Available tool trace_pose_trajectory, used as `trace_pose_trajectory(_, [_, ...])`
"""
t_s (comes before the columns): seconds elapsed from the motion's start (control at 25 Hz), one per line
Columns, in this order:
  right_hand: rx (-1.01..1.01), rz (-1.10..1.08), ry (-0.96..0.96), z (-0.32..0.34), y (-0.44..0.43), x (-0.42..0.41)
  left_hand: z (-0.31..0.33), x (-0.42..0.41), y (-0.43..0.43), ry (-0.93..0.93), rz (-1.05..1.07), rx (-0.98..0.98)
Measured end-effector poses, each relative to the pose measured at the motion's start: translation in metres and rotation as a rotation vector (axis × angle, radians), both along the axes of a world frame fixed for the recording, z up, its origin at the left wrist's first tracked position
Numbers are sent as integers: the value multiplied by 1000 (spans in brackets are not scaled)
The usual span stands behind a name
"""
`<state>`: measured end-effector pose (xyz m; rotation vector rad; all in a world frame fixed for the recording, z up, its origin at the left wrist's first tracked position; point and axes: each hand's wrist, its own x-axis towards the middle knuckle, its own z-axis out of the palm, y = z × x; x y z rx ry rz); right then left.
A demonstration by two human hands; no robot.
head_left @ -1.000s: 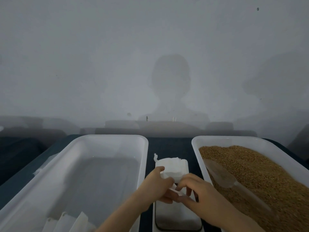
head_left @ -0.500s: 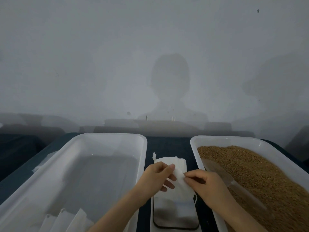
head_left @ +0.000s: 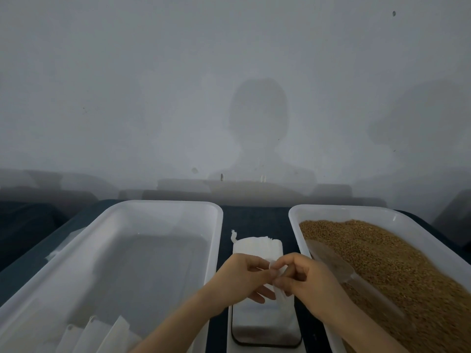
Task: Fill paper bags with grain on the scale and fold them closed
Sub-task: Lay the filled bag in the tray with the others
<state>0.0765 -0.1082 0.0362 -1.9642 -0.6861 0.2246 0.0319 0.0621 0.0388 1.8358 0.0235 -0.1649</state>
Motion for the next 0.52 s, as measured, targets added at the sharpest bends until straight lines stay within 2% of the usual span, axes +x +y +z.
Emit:
trace_pose_trajectory(0.24, [34, -16, -23, -1, -2, 0, 0, -1, 1, 87, 27, -33])
trace_pose_trajectory(0.52, [24, -1, -44, -1, 0, -4, 2, -2, 0, 96, -9, -64])
